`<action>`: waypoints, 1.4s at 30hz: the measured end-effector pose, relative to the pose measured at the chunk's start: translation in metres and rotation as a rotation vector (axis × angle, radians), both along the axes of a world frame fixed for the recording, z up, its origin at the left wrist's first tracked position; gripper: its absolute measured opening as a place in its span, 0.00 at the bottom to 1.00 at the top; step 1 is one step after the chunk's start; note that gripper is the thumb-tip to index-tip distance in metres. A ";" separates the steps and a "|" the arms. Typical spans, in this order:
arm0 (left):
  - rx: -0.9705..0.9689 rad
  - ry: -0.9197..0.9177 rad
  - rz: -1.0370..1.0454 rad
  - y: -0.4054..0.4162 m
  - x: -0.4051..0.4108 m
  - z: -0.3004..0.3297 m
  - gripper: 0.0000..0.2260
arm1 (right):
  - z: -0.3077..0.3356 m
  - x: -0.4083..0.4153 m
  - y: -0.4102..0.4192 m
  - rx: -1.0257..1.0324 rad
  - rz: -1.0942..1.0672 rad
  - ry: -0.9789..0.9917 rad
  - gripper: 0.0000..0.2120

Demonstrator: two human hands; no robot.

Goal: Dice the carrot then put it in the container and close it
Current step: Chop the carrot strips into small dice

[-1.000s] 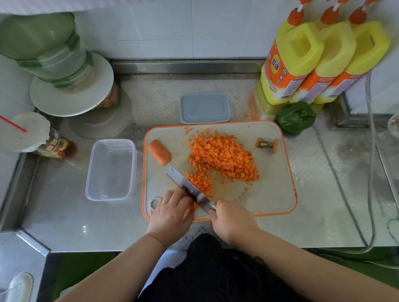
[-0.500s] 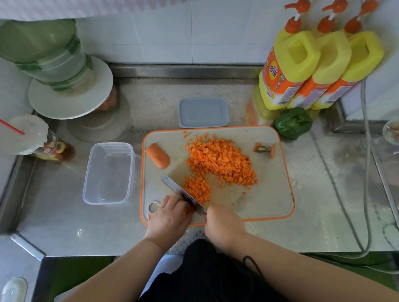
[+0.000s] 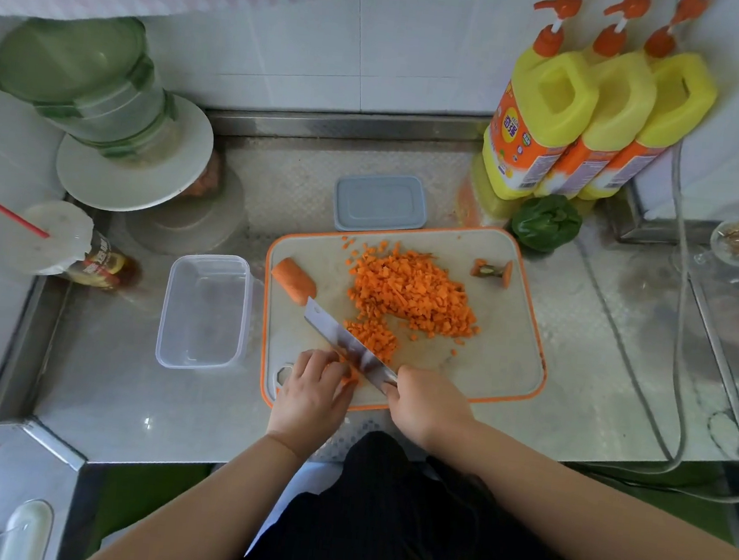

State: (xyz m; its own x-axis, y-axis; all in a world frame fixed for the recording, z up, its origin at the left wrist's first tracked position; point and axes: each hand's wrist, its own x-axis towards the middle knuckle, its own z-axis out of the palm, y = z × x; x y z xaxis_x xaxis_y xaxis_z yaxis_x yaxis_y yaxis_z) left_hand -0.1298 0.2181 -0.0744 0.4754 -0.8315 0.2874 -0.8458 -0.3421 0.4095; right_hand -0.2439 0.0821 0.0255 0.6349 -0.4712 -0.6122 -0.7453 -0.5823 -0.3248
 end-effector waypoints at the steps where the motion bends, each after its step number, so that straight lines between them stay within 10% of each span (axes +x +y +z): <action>1: -0.010 -0.007 -0.015 0.000 0.000 0.001 0.11 | 0.001 0.000 0.002 0.002 0.011 0.011 0.15; 42: -0.018 0.131 -0.061 0.008 0.009 -0.009 0.09 | -0.018 0.021 0.017 -0.002 0.025 0.040 0.05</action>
State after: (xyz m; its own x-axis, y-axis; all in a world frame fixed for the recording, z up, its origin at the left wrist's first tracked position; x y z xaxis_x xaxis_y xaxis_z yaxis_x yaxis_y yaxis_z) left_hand -0.1205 0.2259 -0.0833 0.4585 -0.8554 0.2409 -0.8035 -0.2833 0.5235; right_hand -0.2226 0.0994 0.0070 0.6218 -0.4568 -0.6362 -0.7427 -0.6018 -0.2937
